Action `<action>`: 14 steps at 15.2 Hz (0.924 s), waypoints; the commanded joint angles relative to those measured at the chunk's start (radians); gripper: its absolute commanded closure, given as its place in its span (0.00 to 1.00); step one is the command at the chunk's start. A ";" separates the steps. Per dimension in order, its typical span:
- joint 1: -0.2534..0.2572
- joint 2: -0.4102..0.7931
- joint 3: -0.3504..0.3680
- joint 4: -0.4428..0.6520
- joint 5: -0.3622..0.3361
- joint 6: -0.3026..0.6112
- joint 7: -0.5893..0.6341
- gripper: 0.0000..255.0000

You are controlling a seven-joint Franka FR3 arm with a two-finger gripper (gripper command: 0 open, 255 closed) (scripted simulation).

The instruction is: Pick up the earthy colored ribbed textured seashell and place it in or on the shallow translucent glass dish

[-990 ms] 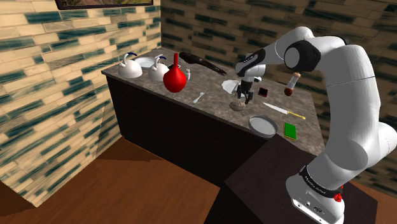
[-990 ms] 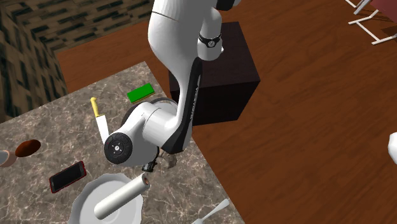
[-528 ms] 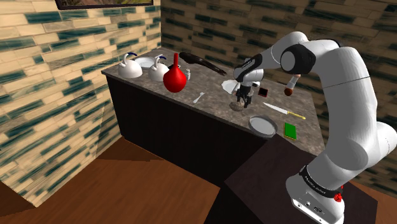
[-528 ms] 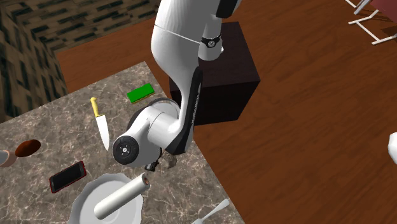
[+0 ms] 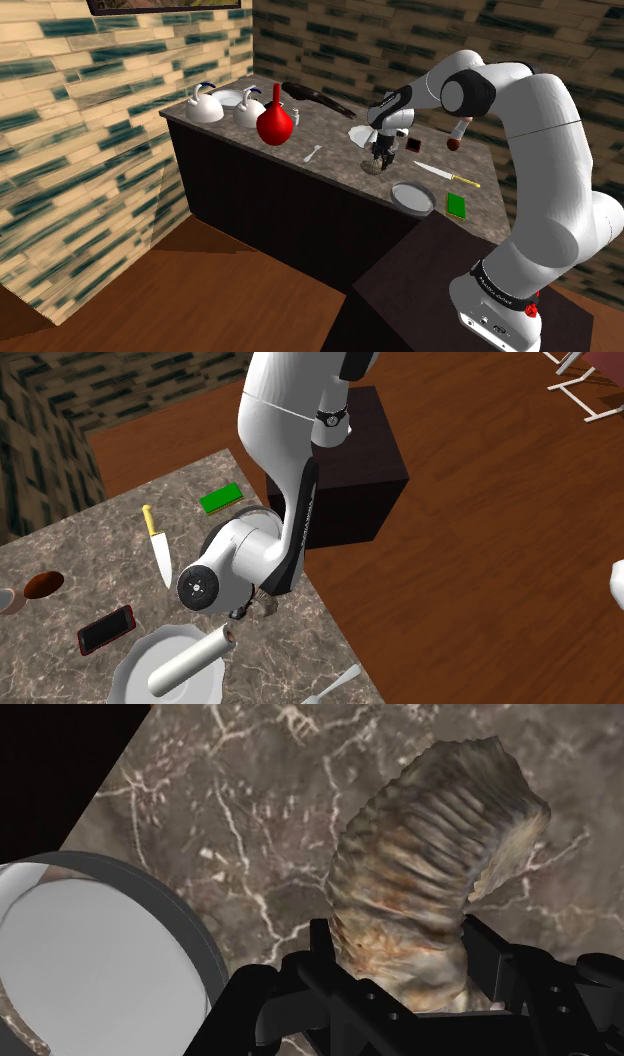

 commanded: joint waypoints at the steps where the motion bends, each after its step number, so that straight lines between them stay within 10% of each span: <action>1: 0.000 0.000 0.000 0.000 0.000 0.000 0.000 1.00; 14: 0.008 -0.050 -0.011 -0.013 -0.011 -0.037 0.004 1.00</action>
